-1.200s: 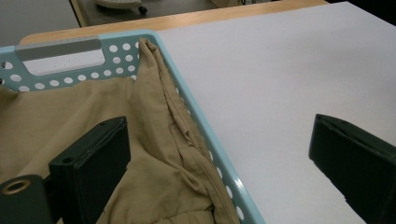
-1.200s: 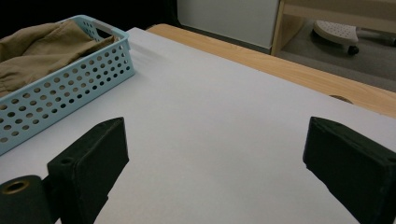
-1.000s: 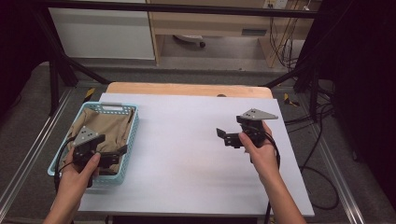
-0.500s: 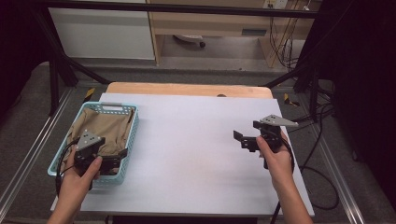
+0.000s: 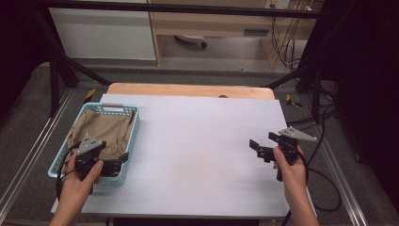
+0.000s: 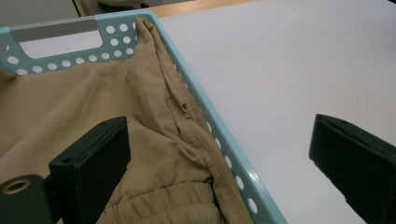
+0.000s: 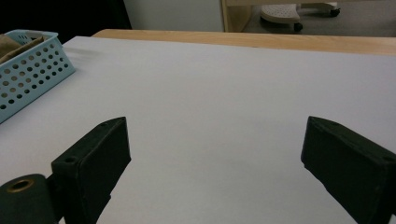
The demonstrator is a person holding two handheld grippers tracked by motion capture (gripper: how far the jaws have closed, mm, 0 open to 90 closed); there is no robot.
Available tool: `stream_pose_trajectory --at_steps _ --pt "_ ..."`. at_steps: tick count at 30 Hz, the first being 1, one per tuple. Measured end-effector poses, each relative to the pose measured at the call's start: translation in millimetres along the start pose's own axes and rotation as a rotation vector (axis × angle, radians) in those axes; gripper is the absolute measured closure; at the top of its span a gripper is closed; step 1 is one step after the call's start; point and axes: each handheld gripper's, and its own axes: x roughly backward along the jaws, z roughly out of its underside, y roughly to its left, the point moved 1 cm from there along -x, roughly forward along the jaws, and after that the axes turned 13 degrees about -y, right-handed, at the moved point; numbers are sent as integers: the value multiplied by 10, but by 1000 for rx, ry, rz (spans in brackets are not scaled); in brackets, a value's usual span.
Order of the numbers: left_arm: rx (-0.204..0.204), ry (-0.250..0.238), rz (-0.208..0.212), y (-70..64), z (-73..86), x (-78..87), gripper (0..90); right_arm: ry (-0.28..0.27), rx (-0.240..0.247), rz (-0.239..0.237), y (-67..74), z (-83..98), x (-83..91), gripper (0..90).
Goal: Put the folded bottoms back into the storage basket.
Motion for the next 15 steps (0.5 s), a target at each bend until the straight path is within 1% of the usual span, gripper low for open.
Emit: stream_pose_trajectory --at_steps 4,7,9,15 --pt "-3 4 1 1 14 7 57 3 -16 13 -53 74 62 84" --pt "3 5 0 -2 29 10 57 3 -19 18 -89 130 102 89" --pt "0 9 2 -6 37 12 57 7 -22 22 -111 165 126 90" --pt "2 9 4 -12 44 13 58 4 -15 35 -138 235 198 93"
